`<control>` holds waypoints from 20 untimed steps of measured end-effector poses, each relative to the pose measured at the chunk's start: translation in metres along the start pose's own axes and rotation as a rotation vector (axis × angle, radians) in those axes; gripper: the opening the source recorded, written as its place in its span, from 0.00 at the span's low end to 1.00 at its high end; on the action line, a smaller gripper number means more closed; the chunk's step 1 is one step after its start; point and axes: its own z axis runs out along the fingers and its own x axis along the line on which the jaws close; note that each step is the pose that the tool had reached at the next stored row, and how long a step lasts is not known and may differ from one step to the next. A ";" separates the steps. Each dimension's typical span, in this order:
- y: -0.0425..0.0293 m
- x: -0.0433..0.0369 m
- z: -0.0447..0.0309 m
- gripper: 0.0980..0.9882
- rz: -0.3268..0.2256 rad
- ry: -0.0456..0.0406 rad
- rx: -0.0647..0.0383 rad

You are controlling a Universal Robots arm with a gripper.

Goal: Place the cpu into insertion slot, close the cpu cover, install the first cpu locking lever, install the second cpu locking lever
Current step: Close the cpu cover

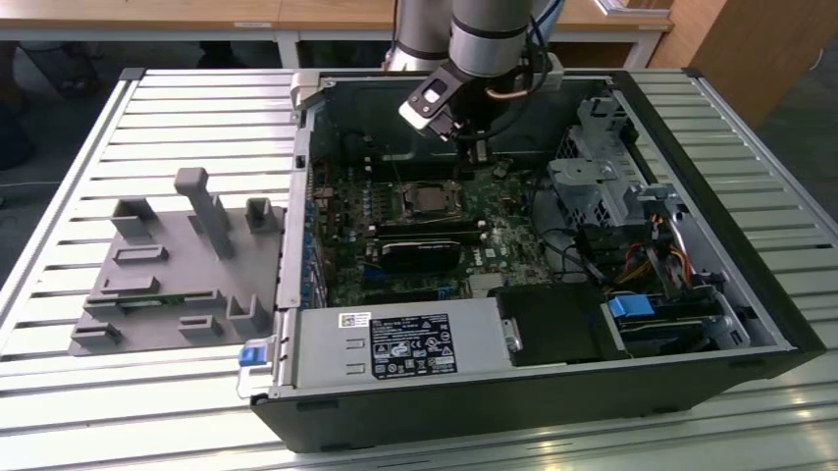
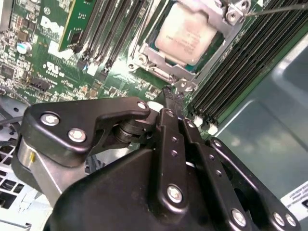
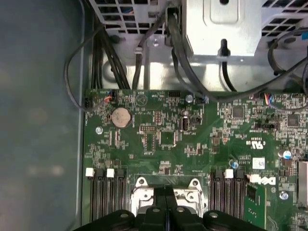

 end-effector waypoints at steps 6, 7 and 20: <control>-0.0169 -0.0001 0.0026 0.01 0.000 0.0000 0.000; -0.0197 -0.0001 0.0032 0.01 0.000 0.0000 0.000; -0.0411 -0.0058 0.0153 0.01 0.000 0.0000 0.005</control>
